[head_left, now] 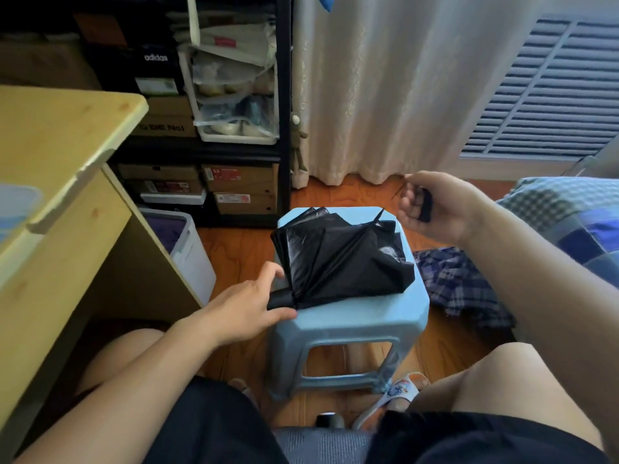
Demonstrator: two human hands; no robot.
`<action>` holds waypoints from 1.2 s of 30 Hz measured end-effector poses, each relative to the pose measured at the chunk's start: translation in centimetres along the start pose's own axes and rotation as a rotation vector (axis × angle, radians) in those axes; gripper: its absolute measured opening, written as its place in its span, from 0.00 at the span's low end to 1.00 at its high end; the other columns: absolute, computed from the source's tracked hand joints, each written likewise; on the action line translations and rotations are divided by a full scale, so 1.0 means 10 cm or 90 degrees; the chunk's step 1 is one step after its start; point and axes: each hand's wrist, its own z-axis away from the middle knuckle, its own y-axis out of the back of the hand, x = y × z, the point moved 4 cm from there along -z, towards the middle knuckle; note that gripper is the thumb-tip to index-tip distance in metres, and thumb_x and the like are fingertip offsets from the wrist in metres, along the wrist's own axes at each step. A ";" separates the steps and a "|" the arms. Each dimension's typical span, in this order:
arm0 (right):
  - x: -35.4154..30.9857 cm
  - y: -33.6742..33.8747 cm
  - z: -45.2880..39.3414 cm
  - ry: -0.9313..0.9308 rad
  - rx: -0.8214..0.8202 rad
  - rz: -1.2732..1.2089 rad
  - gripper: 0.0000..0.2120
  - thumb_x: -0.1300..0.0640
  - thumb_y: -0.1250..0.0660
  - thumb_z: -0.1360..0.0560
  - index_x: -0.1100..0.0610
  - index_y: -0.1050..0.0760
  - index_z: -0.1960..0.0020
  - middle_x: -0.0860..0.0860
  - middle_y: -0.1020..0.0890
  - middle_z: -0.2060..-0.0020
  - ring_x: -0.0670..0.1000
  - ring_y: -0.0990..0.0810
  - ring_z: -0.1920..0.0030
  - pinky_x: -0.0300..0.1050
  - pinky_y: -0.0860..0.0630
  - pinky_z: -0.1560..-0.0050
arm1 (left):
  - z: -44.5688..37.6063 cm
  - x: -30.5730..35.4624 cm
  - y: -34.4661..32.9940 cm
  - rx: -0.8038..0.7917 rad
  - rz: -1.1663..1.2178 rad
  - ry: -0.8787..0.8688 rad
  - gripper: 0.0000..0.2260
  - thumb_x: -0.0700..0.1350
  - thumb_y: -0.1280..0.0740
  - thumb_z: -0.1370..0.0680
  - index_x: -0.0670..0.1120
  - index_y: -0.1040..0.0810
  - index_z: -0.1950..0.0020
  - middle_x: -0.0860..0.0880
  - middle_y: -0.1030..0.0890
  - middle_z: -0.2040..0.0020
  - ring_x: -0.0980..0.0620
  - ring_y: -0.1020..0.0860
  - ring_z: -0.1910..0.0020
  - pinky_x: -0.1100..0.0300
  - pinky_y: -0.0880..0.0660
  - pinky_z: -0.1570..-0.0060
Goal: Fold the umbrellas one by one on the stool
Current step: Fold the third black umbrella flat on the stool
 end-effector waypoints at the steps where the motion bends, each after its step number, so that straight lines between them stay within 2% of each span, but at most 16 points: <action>1: -0.01 -0.01 0.08 0.019 -0.043 0.018 0.15 0.55 0.36 0.19 0.53 0.29 0.64 0.48 0.27 0.72 0.46 0.24 0.72 0.39 0.20 0.67 | 0.01 -0.01 0.02 0.033 -0.031 0.010 0.28 0.66 0.32 0.24 0.59 0.43 0.33 0.52 0.27 0.35 0.47 0.22 0.40 0.48 0.23 0.42; 4: -0.06 0.02 0.37 0.084 -0.213 0.059 0.12 0.50 0.28 0.28 0.53 0.25 0.67 0.47 0.25 0.71 0.46 0.23 0.70 0.41 0.20 0.66 | 0.05 0.07 0.10 0.164 -0.057 -0.029 0.32 0.64 0.29 0.25 0.56 0.40 0.28 0.53 0.34 0.33 0.50 0.29 0.36 0.57 0.30 0.42; 7: -0.03 -0.01 0.59 0.135 -0.376 0.098 0.12 0.47 0.21 0.33 0.54 0.20 0.64 0.50 0.20 0.69 0.50 0.18 0.68 0.44 0.18 0.62 | 0.06 0.19 0.09 0.219 0.010 -0.065 0.29 0.59 0.24 0.27 0.58 0.31 0.30 0.56 0.35 0.36 0.54 0.36 0.35 0.59 0.37 0.36; 10: 0.00 -0.05 0.67 0.162 -0.430 0.140 0.16 0.46 0.17 0.35 0.55 0.20 0.63 0.53 0.19 0.68 0.53 0.18 0.67 0.47 0.19 0.61 | 0.05 0.35 0.09 0.234 0.177 -0.066 0.23 0.54 0.22 0.28 0.61 0.25 0.36 0.59 0.31 0.37 0.58 0.37 0.35 0.62 0.38 0.35; 12: 0.01 -0.10 0.70 0.172 -0.466 0.170 0.15 0.46 0.18 0.33 0.55 0.20 0.63 0.53 0.18 0.67 0.53 0.18 0.66 0.47 0.18 0.59 | 0.05 0.43 0.10 0.265 0.230 -0.100 0.16 0.51 0.22 0.26 0.57 0.20 0.40 0.58 0.25 0.41 0.57 0.32 0.37 0.61 0.34 0.36; 15: 0.01 -0.10 0.63 0.183 -0.449 0.133 0.16 0.46 0.18 0.33 0.55 0.20 0.60 0.53 0.19 0.63 0.52 0.18 0.62 0.48 0.18 0.55 | 0.11 0.46 0.11 0.345 0.295 -0.142 0.03 0.43 0.24 0.24 0.48 0.16 0.53 0.55 0.18 0.53 0.56 0.21 0.49 0.59 0.24 0.46; 17: 0.01 -0.02 0.56 0.218 -0.394 0.107 0.20 0.44 0.18 0.33 0.54 0.18 0.47 0.53 0.18 0.51 0.52 0.18 0.49 0.50 0.19 0.43 | 0.16 0.44 0.09 0.356 0.342 -0.115 0.01 0.42 0.25 0.23 0.46 0.15 0.52 0.54 0.16 0.56 0.56 0.19 0.52 0.62 0.23 0.51; 19: 0.05 0.10 0.45 0.254 -0.278 0.215 0.32 0.45 0.20 0.30 0.50 0.25 0.30 0.49 0.20 0.35 0.48 0.22 0.34 0.50 0.27 0.29 | 0.17 0.42 0.07 0.352 0.376 -0.079 0.03 0.43 0.27 0.21 0.46 0.14 0.50 0.55 0.16 0.56 0.58 0.19 0.53 0.64 0.22 0.52; 21: 0.16 0.18 0.33 0.213 -0.186 0.397 0.42 0.47 0.21 0.30 0.45 0.37 0.21 0.44 0.23 0.30 0.44 0.25 0.30 0.52 0.32 0.24 | 0.13 0.41 0.07 0.353 0.406 -0.065 0.03 0.43 0.28 0.20 0.46 0.15 0.50 0.54 0.16 0.56 0.57 0.18 0.54 0.61 0.21 0.52; 23: 0.32 0.18 0.22 0.129 -0.193 0.496 0.47 0.46 0.20 0.30 0.44 0.43 0.19 0.44 0.19 0.33 0.45 0.21 0.33 0.57 0.33 0.24 | 0.10 0.43 0.06 0.344 0.435 -0.068 0.03 0.41 0.30 0.19 0.45 0.16 0.49 0.53 0.15 0.55 0.56 0.17 0.53 0.57 0.19 0.49; 24: 0.38 0.16 0.17 0.104 -0.199 0.496 0.47 0.47 0.22 0.30 0.47 0.43 0.18 0.46 0.17 0.36 0.47 0.19 0.36 0.57 0.32 0.25 | 0.09 0.44 0.04 0.336 0.445 -0.072 0.04 0.40 0.31 0.19 0.45 0.16 0.48 0.52 0.15 0.54 0.56 0.17 0.52 0.55 0.19 0.48; 27: 0.40 0.01 0.02 0.090 -0.187 0.399 0.40 0.55 0.24 0.29 0.59 0.36 0.21 0.55 0.14 0.42 0.50 0.16 0.42 0.50 0.23 0.34 | 0.10 0.45 0.02 0.330 0.453 -0.078 0.05 0.40 0.33 0.17 0.45 0.18 0.46 0.52 0.14 0.52 0.56 0.17 0.49 0.50 0.19 0.46; 29: 0.42 -0.09 -0.10 0.080 -0.183 0.392 0.37 0.54 0.20 0.30 0.55 0.31 0.24 0.52 0.18 0.36 0.50 0.18 0.39 0.50 0.22 0.36 | 0.11 0.45 0.03 0.323 0.459 -0.089 0.05 0.40 0.34 0.17 0.45 0.18 0.46 0.52 0.14 0.52 0.55 0.17 0.48 0.48 0.19 0.45; 31: 0.44 -0.18 -0.22 0.084 -0.158 0.525 0.36 0.47 0.21 0.28 0.48 0.31 0.24 0.45 0.25 0.29 0.49 0.23 0.32 0.55 0.25 0.31 | 0.12 0.47 0.04 0.302 0.467 -0.102 0.05 0.39 0.35 0.16 0.45 0.20 0.45 0.52 0.15 0.51 0.55 0.17 0.47 0.47 0.19 0.44; 33: 0.48 -0.25 -0.32 0.045 -0.167 0.569 0.33 0.42 0.25 0.25 0.45 0.32 0.23 0.45 0.25 0.29 0.50 0.23 0.33 0.55 0.26 0.30 | 0.14 0.49 0.04 0.263 0.490 -0.106 0.05 0.39 0.37 0.15 0.46 0.22 0.44 0.50 0.15 0.49 0.53 0.17 0.45 0.46 0.20 0.42; 36: 0.53 -0.33 -0.46 -0.018 -0.190 0.636 0.32 0.39 0.27 0.25 0.45 0.30 0.24 0.48 0.22 0.33 0.53 0.20 0.36 0.54 0.25 0.31 | 0.12 0.49 0.04 0.221 0.497 -0.112 0.05 0.40 0.39 0.14 0.46 0.25 0.43 0.48 0.17 0.47 0.49 0.18 0.44 0.42 0.21 0.41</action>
